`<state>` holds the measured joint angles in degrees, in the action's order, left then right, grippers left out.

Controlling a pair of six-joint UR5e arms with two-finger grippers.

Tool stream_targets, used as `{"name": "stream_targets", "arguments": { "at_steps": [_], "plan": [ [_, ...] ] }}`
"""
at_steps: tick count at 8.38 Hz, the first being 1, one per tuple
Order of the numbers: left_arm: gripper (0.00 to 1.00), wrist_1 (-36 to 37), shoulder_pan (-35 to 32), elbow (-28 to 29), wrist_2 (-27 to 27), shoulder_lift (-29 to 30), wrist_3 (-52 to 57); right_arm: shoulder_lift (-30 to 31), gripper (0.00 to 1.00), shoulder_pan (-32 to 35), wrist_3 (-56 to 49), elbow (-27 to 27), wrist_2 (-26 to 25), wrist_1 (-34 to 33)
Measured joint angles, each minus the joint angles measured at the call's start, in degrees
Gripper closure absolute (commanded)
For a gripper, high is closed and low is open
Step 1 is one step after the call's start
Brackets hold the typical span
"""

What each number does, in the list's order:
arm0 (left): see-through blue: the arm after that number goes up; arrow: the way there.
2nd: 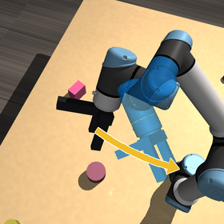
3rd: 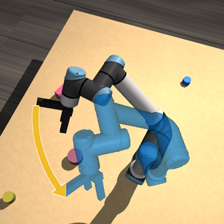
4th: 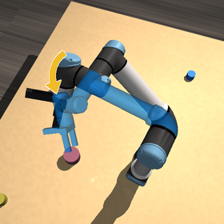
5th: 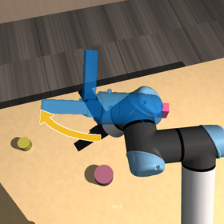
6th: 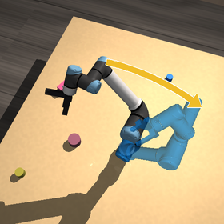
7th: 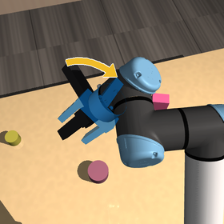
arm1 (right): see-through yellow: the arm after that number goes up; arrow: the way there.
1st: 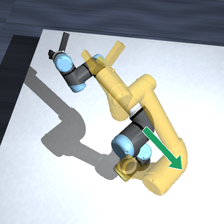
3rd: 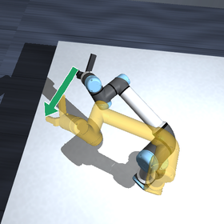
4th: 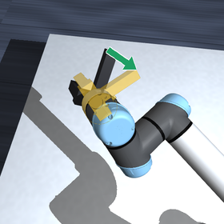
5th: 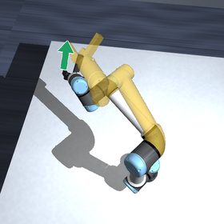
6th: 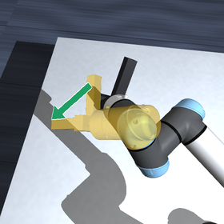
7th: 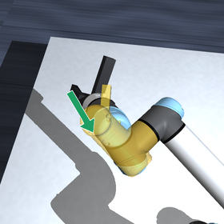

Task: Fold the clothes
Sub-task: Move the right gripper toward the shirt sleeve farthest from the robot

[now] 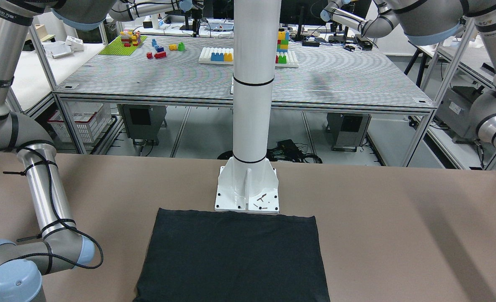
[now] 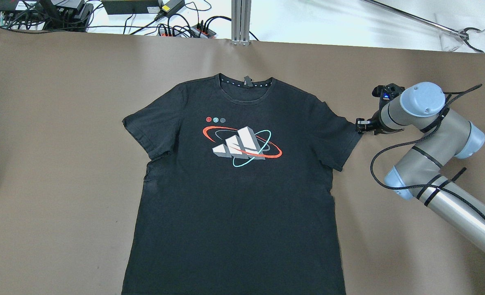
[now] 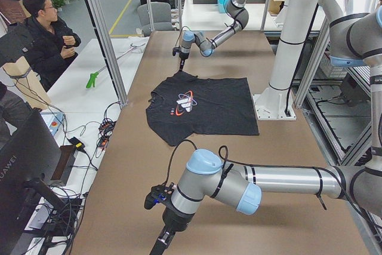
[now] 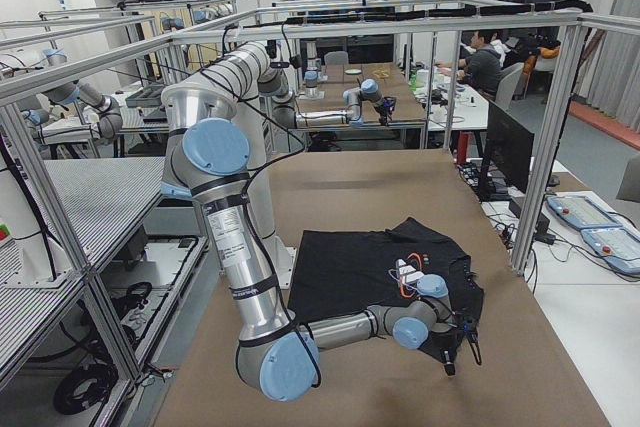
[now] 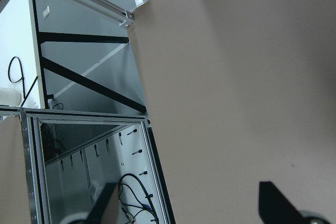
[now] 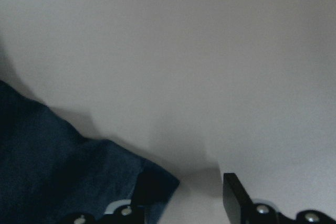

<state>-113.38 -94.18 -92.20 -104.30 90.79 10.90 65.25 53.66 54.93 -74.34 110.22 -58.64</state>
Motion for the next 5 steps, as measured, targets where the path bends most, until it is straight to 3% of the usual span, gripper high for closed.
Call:
{"name": "stream_targets", "arguments": {
  "at_steps": [1,5],
  "plan": [
    [0.06,-0.01,-0.02,0.00,0.02,-0.04,0.00,-0.58,1.00,-0.02,0.00,0.59,0.00,0.01],
    [0.06,-0.09,-0.04,0.00,0.06,-0.08,0.00,-3.15,1.00,-0.05,0.09,2.62,0.07,-0.16]
  ]
}}
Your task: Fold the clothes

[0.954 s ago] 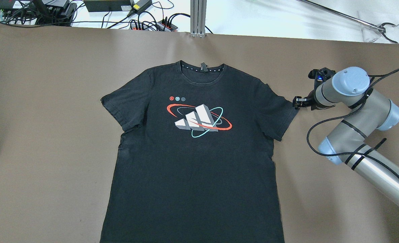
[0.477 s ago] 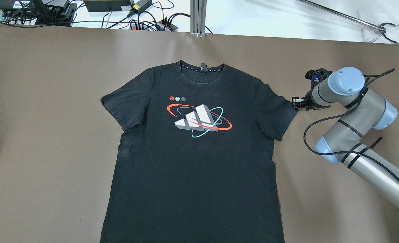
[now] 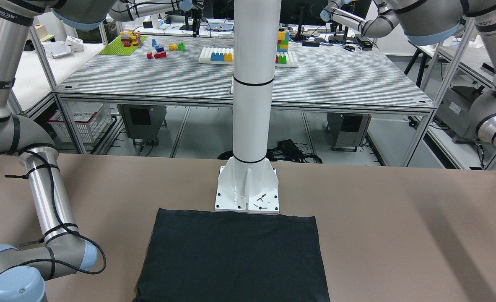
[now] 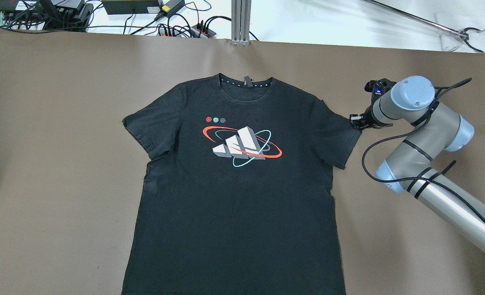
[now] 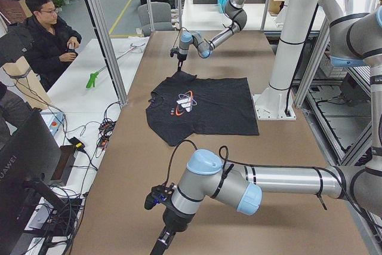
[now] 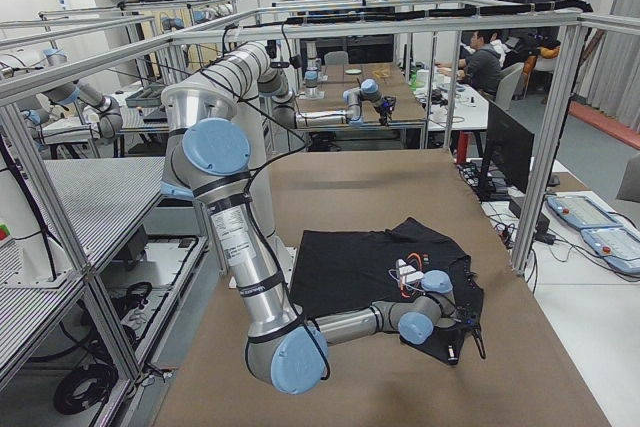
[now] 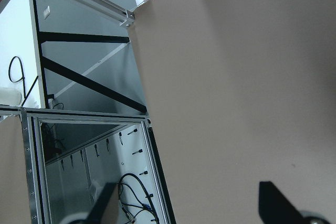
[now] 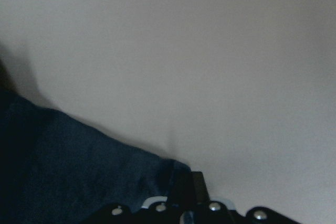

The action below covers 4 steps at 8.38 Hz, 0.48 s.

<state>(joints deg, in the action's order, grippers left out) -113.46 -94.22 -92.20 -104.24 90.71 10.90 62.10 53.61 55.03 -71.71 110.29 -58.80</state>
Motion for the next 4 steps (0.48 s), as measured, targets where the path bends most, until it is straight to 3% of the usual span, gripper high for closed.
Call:
{"name": "stream_targets", "arguments": {
  "at_steps": [4],
  "plan": [
    [0.06,-0.04,0.06,-0.14,-0.05,-0.05,0.04,-0.56,1.00,0.00,-0.01,-4.16,0.60,-0.82]
  ]
}}
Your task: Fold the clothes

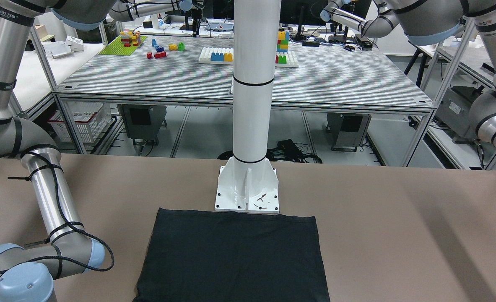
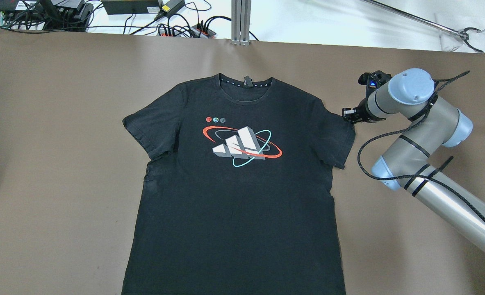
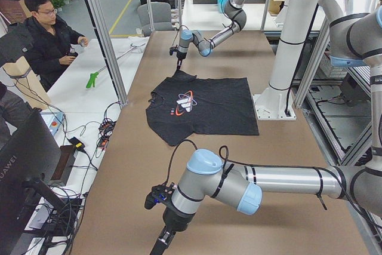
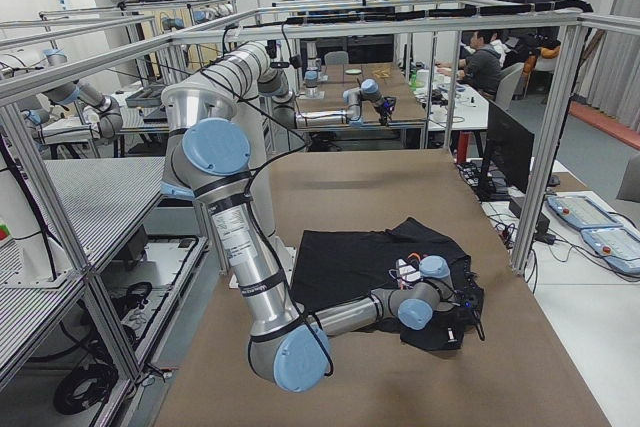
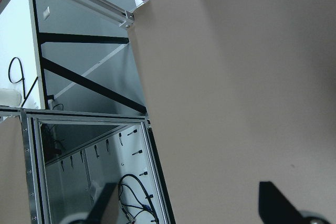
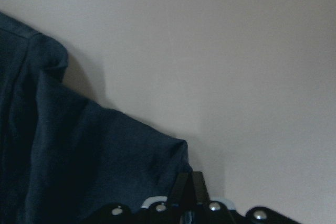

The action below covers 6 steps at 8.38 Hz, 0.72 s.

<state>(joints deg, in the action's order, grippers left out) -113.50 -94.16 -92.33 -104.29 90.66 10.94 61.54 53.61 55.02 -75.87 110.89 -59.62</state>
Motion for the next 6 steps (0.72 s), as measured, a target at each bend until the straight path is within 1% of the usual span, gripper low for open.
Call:
{"name": "stream_targets", "arguments": {
  "at_steps": [3,6],
  "plan": [
    [0.06,-0.01,0.14,-0.08,-0.10,-0.04,0.05,-1.25,1.00,-2.93,0.58,-3.03,-0.14,-0.59],
    [0.06,0.00,0.27,-0.04,-0.16,-0.05,0.09,-6.03,1.00,-4.85,3.84,-3.33,-0.40,-3.79]
  ]
}}
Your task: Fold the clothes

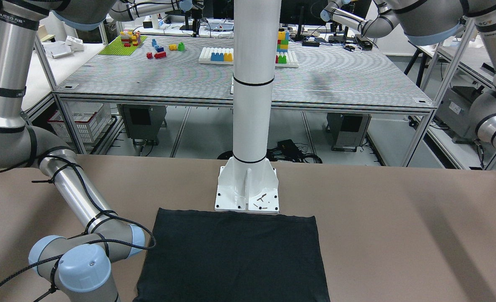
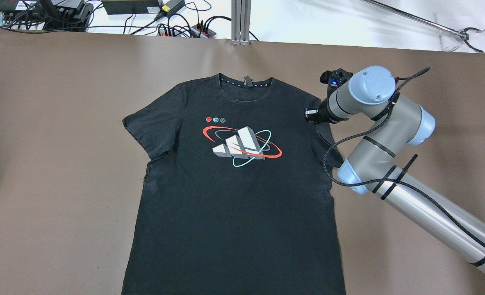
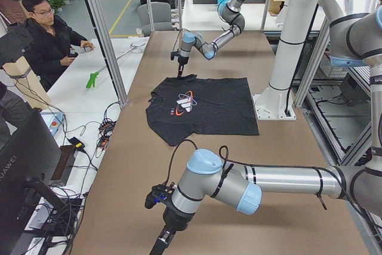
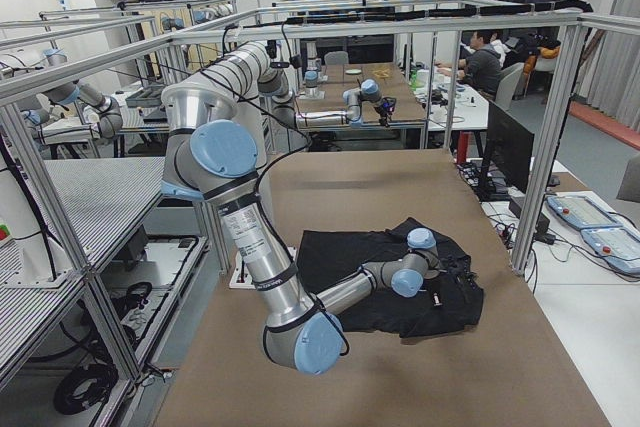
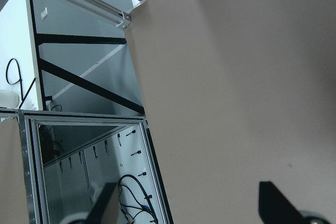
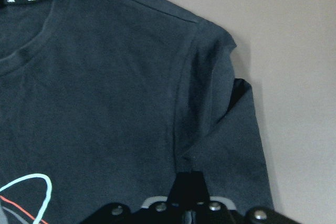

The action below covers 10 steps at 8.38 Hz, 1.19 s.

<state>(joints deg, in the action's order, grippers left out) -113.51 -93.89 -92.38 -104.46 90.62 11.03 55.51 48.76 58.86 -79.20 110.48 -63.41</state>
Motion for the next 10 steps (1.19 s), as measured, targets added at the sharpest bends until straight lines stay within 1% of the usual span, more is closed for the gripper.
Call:
{"name": "stream_targets", "arguments": {
  "at_steps": [2,5,8,10],
  "plan": [
    [0.06,-0.06,0.07,0.00,-0.07,-0.07,0.04,-3.44,1.00,-0.66,1.44,0.47,-0.26,-3.14],
    [0.06,-1.24,0.54,0.11,-0.15,-0.75,-0.46,-8.66,1.00,-2.41,3.60,4.53,-3.73,-6.41],
    [0.06,-2.37,1.90,0.13,-0.92,-1.81,-1.62,-9.34,1.00,-2.76,4.02,5.55,-4.93,-7.68],
    [0.06,-2.92,2.29,0.15,-1.08,-1.99,-2.18,-9.42,1.00,-3.85,6.17,5.55,-5.80,-7.80]
  ]
}}
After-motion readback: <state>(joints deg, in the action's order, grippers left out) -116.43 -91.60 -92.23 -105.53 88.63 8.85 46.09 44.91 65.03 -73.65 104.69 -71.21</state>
